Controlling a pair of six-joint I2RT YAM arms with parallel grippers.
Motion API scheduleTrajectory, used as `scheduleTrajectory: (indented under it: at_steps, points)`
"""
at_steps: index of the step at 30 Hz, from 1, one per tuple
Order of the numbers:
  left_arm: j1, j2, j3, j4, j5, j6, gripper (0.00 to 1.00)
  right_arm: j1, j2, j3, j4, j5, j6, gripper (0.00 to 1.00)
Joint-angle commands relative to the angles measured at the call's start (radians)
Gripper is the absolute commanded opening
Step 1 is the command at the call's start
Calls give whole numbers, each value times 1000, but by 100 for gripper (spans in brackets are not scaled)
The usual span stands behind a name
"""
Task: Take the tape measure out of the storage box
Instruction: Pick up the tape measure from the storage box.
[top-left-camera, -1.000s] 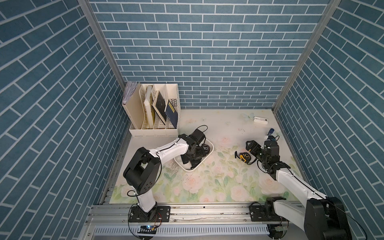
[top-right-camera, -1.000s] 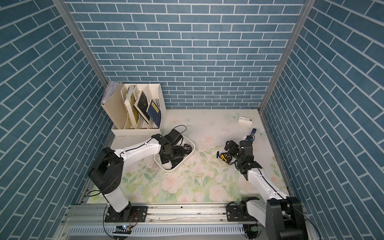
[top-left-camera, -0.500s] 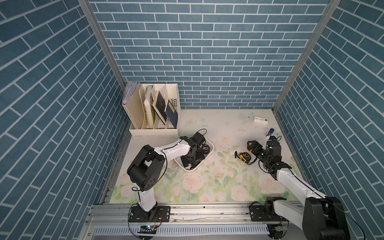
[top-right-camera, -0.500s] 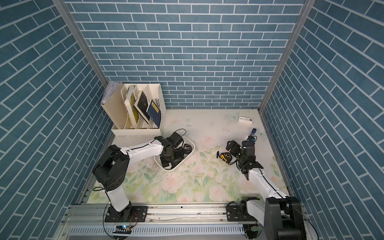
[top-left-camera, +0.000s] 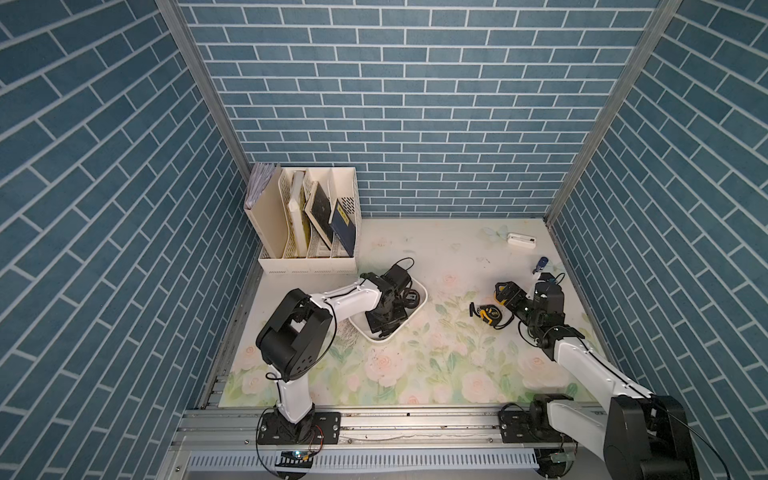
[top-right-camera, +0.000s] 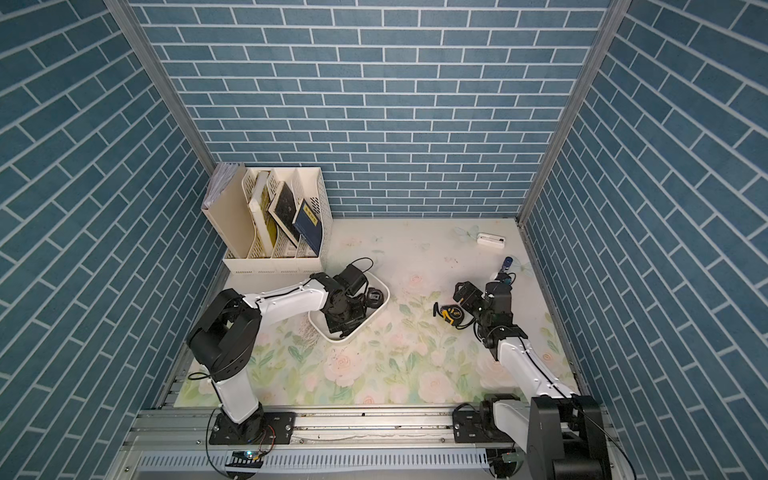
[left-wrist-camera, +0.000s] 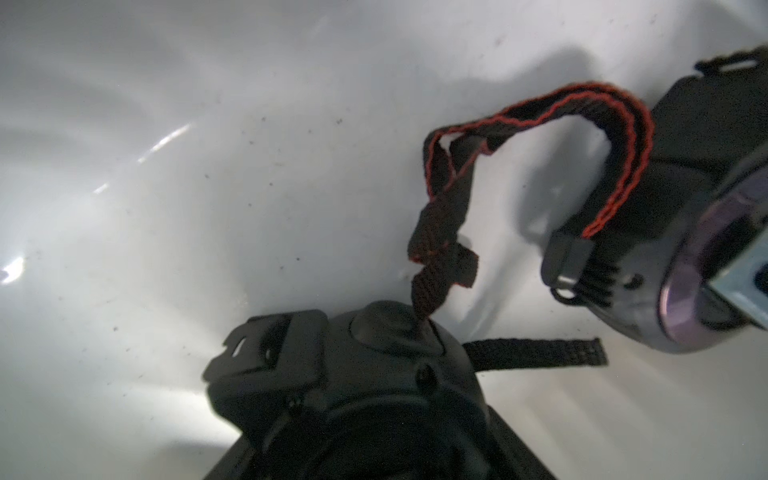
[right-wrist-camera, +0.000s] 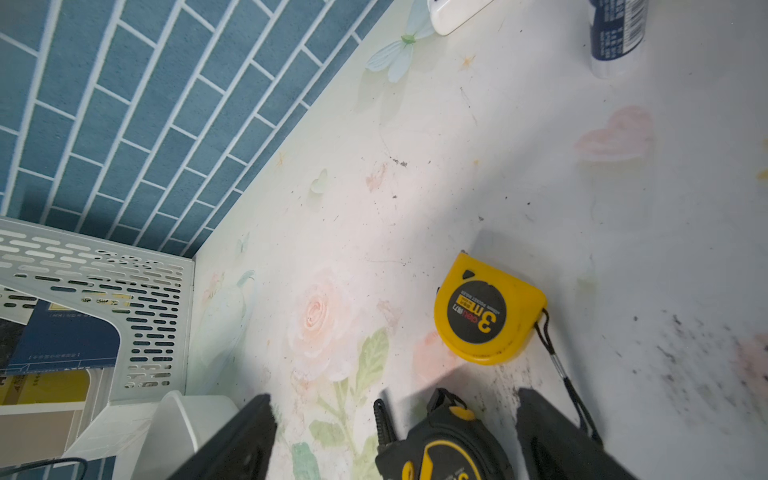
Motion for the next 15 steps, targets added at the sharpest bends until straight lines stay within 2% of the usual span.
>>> scheduleTrajectory:
  at_steps: [1, 5, 8, 12, 15]
  points:
    - [3, -38, 44, -63, -90, 14, 0, -4, 0, -16, 48, -42, -35, 93]
    - [3, -117, 139, -133, -182, 27, 0, -4, 6, -13, 85, -85, -46, 92]
    - [4, -164, 206, -152, -209, 30, 0, -4, 14, -10, 112, -124, -54, 92]
    - [4, -201, 244, -125, -176, 30, 0, -3, 32, -3, 152, -189, -62, 92]
    - [5, -231, 243, -27, -98, 42, 0, -3, 44, -5, 197, -256, -63, 92]
